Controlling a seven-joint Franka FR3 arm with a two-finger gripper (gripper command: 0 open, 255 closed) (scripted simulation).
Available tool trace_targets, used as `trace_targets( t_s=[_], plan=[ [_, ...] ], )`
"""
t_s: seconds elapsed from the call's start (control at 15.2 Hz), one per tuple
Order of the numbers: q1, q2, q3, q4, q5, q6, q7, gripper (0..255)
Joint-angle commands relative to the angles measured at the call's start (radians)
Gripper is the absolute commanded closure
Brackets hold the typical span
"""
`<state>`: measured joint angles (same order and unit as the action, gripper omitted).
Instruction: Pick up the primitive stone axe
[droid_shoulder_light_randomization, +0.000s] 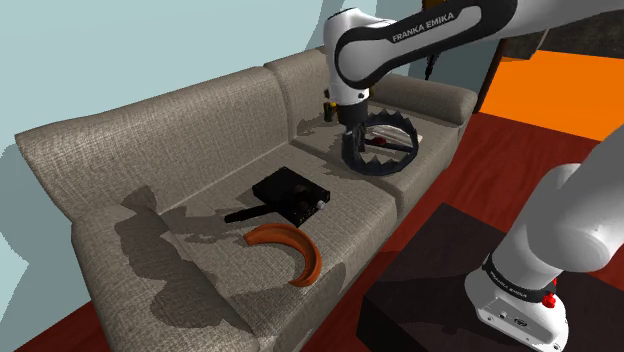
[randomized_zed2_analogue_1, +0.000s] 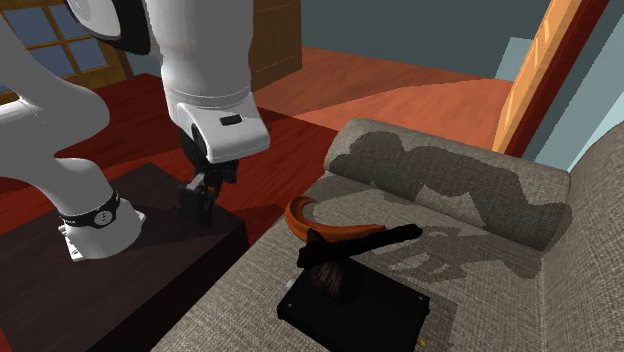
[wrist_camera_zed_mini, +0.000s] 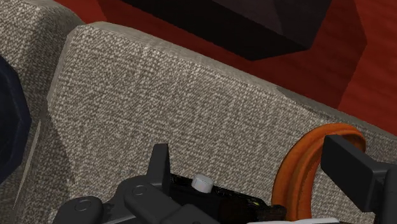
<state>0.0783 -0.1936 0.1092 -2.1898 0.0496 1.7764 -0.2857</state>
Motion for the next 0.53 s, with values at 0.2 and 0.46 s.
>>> trace_targets(
  t_s=[0.2,0.46],
  plan=[
    [0.03,0.189,0.032,0.129,-0.019,0.056,-0.037,0],
    [0.055,0.338,0.056,0.253,-0.044,0.077,-0.063,0]
  ],
)
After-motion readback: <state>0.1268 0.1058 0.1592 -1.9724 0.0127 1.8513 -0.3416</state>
